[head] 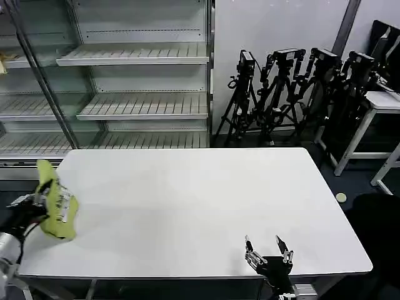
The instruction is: Fold and organize the clothes.
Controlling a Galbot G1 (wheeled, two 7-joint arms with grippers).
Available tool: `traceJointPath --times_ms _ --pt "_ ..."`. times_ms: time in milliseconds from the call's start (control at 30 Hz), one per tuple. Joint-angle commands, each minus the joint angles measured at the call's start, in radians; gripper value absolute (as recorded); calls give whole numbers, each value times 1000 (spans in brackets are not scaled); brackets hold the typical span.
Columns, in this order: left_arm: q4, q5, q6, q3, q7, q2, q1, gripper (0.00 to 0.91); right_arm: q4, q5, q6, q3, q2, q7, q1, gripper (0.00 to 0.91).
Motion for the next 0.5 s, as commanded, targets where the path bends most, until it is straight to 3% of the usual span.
traceJointPath --times_ms 33,267,500 --pt "202 565 -133 706 -24 -66 -169 30 -21 -19 33 -21 16 -5 -16 907" --pt "157 527 -15 883 -70 -134 -383 30 -23 -35 60 -15 38 -8 -58 907" --pt "175 285 103 991 -143 -163 -523 30 -21 -40 64 -22 44 -9 -67 907"
